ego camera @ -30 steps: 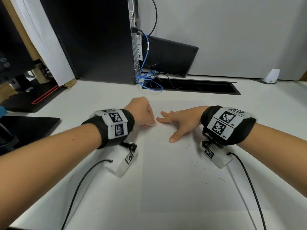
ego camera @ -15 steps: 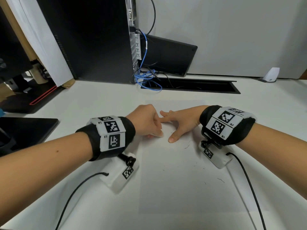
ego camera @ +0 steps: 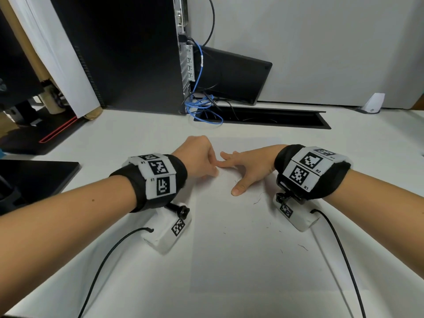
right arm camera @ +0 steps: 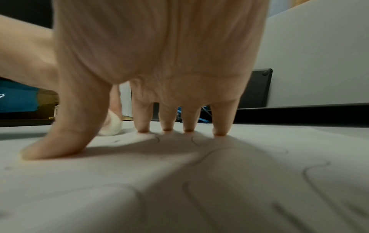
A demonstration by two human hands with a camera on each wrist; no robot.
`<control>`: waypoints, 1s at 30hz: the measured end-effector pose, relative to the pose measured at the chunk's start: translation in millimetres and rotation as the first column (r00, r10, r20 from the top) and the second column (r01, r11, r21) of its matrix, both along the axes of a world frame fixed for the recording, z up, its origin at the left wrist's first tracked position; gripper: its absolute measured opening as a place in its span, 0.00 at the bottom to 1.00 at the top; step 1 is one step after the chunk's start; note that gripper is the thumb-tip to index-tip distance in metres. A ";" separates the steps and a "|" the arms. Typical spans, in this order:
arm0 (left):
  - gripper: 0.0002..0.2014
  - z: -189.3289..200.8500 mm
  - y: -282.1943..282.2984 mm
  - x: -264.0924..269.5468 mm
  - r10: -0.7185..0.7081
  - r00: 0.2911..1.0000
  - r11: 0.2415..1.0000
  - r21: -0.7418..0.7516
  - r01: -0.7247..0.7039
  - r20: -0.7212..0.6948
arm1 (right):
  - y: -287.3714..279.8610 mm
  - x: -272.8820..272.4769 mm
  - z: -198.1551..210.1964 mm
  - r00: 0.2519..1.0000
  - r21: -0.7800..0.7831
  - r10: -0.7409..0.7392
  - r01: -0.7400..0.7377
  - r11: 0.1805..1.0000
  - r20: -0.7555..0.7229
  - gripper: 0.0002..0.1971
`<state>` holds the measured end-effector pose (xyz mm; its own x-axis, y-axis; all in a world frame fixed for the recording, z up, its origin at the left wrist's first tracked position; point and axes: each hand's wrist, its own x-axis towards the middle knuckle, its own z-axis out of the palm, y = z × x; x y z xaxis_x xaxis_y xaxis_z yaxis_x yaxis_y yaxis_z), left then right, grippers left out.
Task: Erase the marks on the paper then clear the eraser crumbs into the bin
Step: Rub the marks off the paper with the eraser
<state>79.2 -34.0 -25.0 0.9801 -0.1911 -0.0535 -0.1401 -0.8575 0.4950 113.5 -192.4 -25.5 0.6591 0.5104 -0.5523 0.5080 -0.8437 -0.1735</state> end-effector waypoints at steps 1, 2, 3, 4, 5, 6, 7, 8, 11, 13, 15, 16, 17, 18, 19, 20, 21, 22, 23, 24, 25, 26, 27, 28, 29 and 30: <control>0.07 -1.8 -1.9 -2.9 -0.023 1.000 1.000 -0.003 0.023 -0.017 | -0.2 0.6 -0.4 1.000 -0.002 0.003 -0.003 1.000 0.002 0.46; 0.06 -2.7 -2.6 -5.3 -0.040 0.999 0.999 -0.007 0.040 -0.035 | -0.6 0.8 0.0 1.000 -0.005 0.006 -0.006 1.000 0.004 0.46; 0.07 -2.4 -1.2 -6.0 -0.044 0.998 0.999 -0.001 0.044 -0.040 | -0.6 0.1 -0.2 1.000 -0.007 0.006 -0.006 1.000 0.004 0.46; 0.07 -0.9 1.0 -3.4 -0.033 0.999 0.999 0.016 0.033 -0.025 | -0.4 -0.4 -0.1 1.000 -0.009 0.005 -0.005 1.000 0.008 0.47; 0.08 1.3 2.7 0.8 -0.013 1.000 0.999 0.036 0.012 0.005 | -0.6 -0.2 -0.2 1.000 -0.007 0.004 -0.004 1.000 0.011 0.47; 0.08 3.2 4.0 4.1 0.006 1.000 0.999 0.053 -0.007 0.031 | -0.4 -0.9 0.3 1.000 -0.006 -0.001 0.002 1.000 0.012 0.47; 0.08 3.9 3.0 5.3 0.007 0.999 0.998 0.066 -0.010 0.048 | -0.1 -0.1 -0.5 1.000 -0.003 -0.005 0.005 1.000 0.012 0.47; 0.08 4.0 0.2 4.6 -0.013 0.999 0.997 0.078 0.009 0.053 | 0.0 1.2 -0.6 1.000 0.002 -0.006 0.005 1.000 0.008 0.47; 0.07 1.3 -5.9 -2.1 -0.098 0.995 0.992 0.088 0.096 0.024 | 0.5 3.8 -1.9 1.000 0.030 0.017 -0.017 0.999 -0.014 0.47; 0.08 2.0 -1.2 1.0 -0.093 0.995 0.990 0.107 0.090 0.025 | 0.3 1.8 -2.1 1.000 0.021 0.003 -0.002 1.000 -0.011 0.47; 0.09 4.2 4.2 7.9 -0.050 0.998 0.993 0.107 0.045 0.050 | -0.4 1.5 -1.1 1.000 0.014 -0.008 0.008 1.000 0.003 0.47; 0.09 3.6 5.8 9.4 -0.036 0.998 0.995 0.098 0.030 0.053 | -0.4 1.3 -0.6 1.000 0.011 -0.008 0.008 1.000 0.008 0.47; 0.08 2.6 6.1 8.9 -0.044 0.998 0.996 0.085 0.041 0.038 | -0.4 2.0 -0.7 1.000 0.010 -0.008 0.008 1.000 0.008 0.48; 0.07 0.7 6.4 5.5 -0.074 0.997 0.995 0.064 0.073 0.001 | -0.1 1.3 -0.9 1.000 0.007 -0.009 0.009 1.000 0.005 0.48; 0.06 -0.3 6.3 2.0 -0.109 0.993 0.993 0.039 0.111 -0.050 | -0.1 1.1 -0.6 1.000 0.003 -0.014 0.014 1.000 0.009 0.48; 0.06 0.6 6.7 0.1 -0.140 0.986 0.990 0.022 0.143 -0.094 | -0.5 1.4 0.2 1.000 -0.004 -0.019 0.019 1.000 0.015 0.49; 0.06 1.9 8.7 0.8 -0.148 0.983 0.988 0.026 0.152 -0.111 | -0.7 0.6 0.4 1.000 -0.004 -0.025 0.025 1.000 0.018 0.50; 0.06 3.8 11.7 5.2 -0.131 0.987 0.989 0.050 0.136 -0.093 | -0.9 0.0 0.7 0.999 -0.004 -0.030 0.030 1.000 0.020 0.50; 0.07 6.5 14.6 12.0 -0.102 0.993 0.991 0.083 0.107 -0.063 | -1.2 0.2 1.1 0.999 -0.003 -0.037 0.037 0.999 0.022 0.51; 0.07 8.0 17.1 18.7 -0.074 0.997 0.991 0.108 0.077 -0.039 | -1.4 0.0 0.6 0.999 -0.007 -0.045 0.046 0.999 0.020 0.52; 0.07 9.3 18.2 25.0 -0.054 0.998 0.992 0.116 0.057 -0.024 | -1.6 0.7 0.9 0.998 -0.012 -0.054 0.054 0.998 0.018 0.52; 0.07 9.8 18.1 29.4 -0.045 0.999 0.992 0.114 0.046 -0.016 | -1.9 1.4 0.9 0.998 -0.017 -0.063 0.064 0.998 0.017 0.53; 0.07 9.9 17.4 32.8 -0.042 0.999 0.993 0.111 0.042 -0.010 | -2.3 2.3 0.5 0.997 -0.018 -0.070 0.071 0.997 0.016 0.53; 0.07 9.1 16.8 34.7 -0.043 0.999 0.993 0.107 0.043 -0.004 | -2.5 3.0 -0.1 0.997 -0.019 -0.073 0.073 0.997 0.013 0.53; 0.07 7.8 16.2 35.1 -0.050 0.999 0.994 0.102 0.050 -0.009 | -2.5 3.3 -0.7 0.997 -0.017 -0.075 0.075 0.997 0.007 0.54; 0.07 6.8 15.6 34.1 -0.068 0.997 0.993 0.092 0.070 -0.027 | -2.4 3.7 -1.3 0.997 -0.015 -0.078 0.078 0.997 0.002 0.54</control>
